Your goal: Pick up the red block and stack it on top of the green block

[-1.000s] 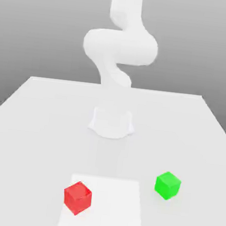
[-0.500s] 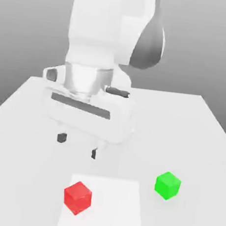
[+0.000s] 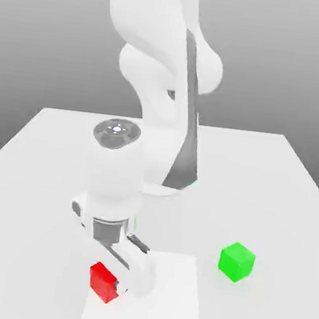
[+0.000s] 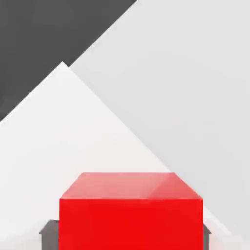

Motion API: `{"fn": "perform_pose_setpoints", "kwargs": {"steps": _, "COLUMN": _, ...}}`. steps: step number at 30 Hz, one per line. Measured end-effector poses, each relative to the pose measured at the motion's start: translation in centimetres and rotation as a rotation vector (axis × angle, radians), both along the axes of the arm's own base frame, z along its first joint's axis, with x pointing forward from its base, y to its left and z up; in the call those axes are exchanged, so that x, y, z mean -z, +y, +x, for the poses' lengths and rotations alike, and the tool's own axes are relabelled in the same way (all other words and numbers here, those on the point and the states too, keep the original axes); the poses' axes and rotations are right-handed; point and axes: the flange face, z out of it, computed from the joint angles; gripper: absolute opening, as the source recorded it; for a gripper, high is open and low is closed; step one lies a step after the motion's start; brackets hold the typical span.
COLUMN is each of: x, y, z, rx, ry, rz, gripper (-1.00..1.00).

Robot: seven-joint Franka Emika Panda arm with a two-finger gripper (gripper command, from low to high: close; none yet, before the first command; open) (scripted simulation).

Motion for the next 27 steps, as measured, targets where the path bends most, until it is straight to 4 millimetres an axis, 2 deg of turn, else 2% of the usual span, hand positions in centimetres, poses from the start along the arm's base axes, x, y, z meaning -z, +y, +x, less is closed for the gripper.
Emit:
{"fn": "perform_pose_setpoints", "kwargs": {"steps": 2, "x": -0.1, "y": 0.0, "z": 0.0, "rx": 0.0, "ry": 0.0, "rz": 0.0, "gripper": -1.0}}
{"fn": "perform_pose_setpoints", "kwargs": {"steps": 7, "x": -4.9, "y": 0.0, "z": 0.1, "rx": 0.0, "ry": 0.001, "rz": 0.0, "gripper": -1.0}}
{"fn": "perform_pose_setpoints", "kwargs": {"steps": 8, "x": -5.9, "y": 0.5, "z": 0.0, "rx": -0.016, "ry": 0.0, "rz": 0.001, "gripper": -1.0}}
{"fn": "perform_pose_setpoints", "kwargs": {"steps": 11, "x": -7.5, "y": 7.7, "z": -0.6, "rx": -0.256, "ry": -0.005, "rz": 0.014, "gripper": -1.0}}
{"fn": "perform_pose_setpoints", "kwargs": {"steps": 14, "x": -8.6, "y": 14.1, "z": -2.5, "rx": -0.5, "ry": -0.008, "rz": 0.021, "gripper": -1.0}}
{"fn": "perform_pose_setpoints", "kwargs": {"steps": 20, "x": -9.9, "y": 23.0, "z": -8.4, "rx": -0.94, "ry": -0.002, "rz": 0.007, "gripper": -1.0}}
{"fn": "perform_pose_setpoints", "kwargs": {"steps": 22, "x": -9.4, "y": 24.4, "z": -9.5, "rx": -1.019, "ry": 0.0, "rz": -0.001, "gripper": -1.0}}
{"fn": "perform_pose_setpoints", "kwargs": {"steps": 27, "x": -5.9, "y": 24.8, "z": -9.6, "rx": -1.041, "ry": 0.0, "rz": -0.008, "gripper": -1.0}}
